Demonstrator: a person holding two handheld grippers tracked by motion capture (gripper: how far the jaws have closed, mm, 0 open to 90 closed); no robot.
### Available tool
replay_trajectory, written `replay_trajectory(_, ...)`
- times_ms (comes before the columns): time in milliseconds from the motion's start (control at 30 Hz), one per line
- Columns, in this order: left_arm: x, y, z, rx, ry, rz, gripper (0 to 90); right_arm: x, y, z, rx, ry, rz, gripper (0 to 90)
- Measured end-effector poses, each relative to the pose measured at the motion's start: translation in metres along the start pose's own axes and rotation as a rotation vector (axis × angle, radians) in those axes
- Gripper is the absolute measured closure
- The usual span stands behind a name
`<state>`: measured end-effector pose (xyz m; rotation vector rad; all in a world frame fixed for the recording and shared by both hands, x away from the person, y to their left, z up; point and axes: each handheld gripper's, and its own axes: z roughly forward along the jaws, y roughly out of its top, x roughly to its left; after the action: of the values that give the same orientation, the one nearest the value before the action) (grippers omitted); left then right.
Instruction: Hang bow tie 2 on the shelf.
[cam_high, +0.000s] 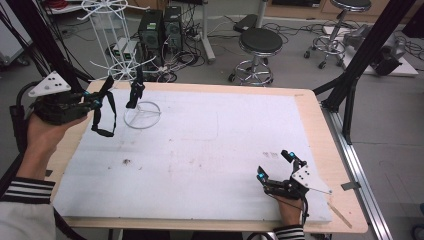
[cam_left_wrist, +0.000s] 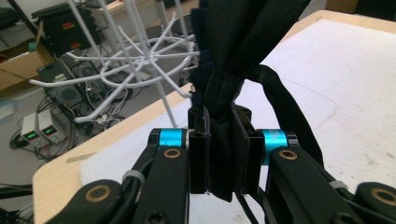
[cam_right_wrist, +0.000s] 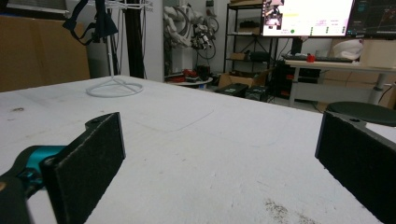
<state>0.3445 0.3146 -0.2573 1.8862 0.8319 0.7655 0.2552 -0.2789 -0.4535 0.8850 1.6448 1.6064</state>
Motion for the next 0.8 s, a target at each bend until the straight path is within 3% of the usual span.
replay_trajectory(300, 0.013, 0.008, 0.009, 0.021, 0.061, -0.004, 78.2, 0.0, 0.0, 0.0, -0.004, -0.001, -0.004, 0.8)
replay_trajectory(800, 0.026, 0.023, 0.027, 0.06, 0.115, 0.005, 78.2, 0.0, 0.0, 0.0, -0.002, -0.001, -0.002, 0.8)
